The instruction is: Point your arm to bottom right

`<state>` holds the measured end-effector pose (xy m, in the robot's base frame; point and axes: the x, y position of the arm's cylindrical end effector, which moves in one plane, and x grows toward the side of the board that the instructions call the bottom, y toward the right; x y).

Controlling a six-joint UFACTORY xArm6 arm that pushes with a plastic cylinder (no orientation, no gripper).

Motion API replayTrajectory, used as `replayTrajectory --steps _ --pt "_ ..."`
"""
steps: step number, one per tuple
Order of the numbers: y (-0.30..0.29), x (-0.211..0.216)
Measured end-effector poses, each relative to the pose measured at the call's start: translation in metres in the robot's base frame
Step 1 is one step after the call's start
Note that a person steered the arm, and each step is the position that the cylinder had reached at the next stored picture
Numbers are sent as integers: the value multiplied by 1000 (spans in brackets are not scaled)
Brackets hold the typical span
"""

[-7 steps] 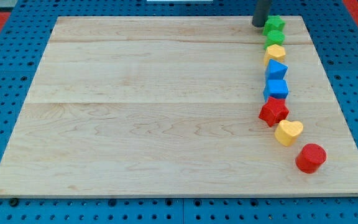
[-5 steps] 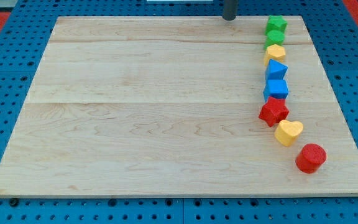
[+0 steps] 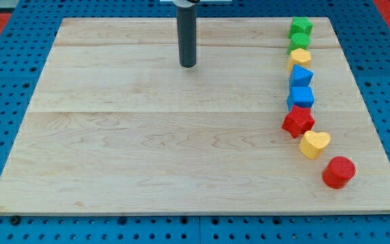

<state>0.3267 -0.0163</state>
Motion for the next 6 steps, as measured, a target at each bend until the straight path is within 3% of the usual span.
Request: replayTrajectory --steps 1,2,4,6 --pt "0 0" --pt "11 46" --pt "23 170" --pt "89 291"
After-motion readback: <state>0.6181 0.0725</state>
